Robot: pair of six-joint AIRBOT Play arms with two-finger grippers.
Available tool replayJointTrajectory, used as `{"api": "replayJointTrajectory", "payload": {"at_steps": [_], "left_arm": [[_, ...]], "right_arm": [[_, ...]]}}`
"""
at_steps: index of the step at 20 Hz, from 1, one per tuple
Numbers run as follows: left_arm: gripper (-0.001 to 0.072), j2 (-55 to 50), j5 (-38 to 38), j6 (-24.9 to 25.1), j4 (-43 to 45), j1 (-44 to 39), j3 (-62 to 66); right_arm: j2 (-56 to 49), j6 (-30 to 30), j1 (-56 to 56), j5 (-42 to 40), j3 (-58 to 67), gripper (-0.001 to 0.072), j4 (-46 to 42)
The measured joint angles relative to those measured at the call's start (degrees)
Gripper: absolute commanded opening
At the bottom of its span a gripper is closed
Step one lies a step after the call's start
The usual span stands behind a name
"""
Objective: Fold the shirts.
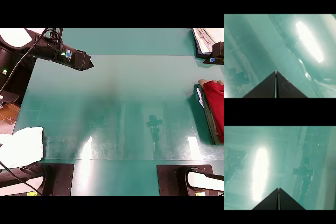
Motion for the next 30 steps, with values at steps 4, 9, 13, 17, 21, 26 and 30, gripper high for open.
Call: {"api": "replayJointTrajectory", "payload": {"at_steps": [4, 9, 13, 17, 21, 26, 30], "left_arm": [[0.0027, 0.0, 0.0, 0.0, 0.0, 0.0, 0.0], [0.0027, 0.0, 0.0, 0.0, 0.0, 0.0, 0.0], [0.0027, 0.0, 0.3, 0.0, -0.1, 0.0, 0.0], [0.0026, 0.5, 1.0, -0.5, 0.3, 1.1, 1.0], [0.0027, 5.2, -8.0, -3.0, 11.5, 6.3, 3.0], [0.0717, 14.1, -21.5, -6.6, 30.9, 15.1, -4.2], [0.0717, 18.4, -25.8, -9.2, 36.1, 21.0, -19.9]], "right_arm": [[0.0, 0.0, 0.0, -0.2, 0.0, 0.0015, 0.0], [0.0, 0.0, 0.0, -0.3, 0.0, 0.0015, 0.0], [0.0, 0.0, 0.0, 0.0, 0.0, 0.0015, 0.0], [0.0, 0.0, 0.0, 0.5, 0.0, 0.0015, 0.0], [0.0, 0.0, 0.0, 0.7, 0.0, 0.0015, 0.0], [0.0, 0.0, 0.0, 0.7, 0.0, 0.0015, 0.0], [0.0, 0.0, 0.0, 0.7, 0.0, 0.0015, 0.0]]}}
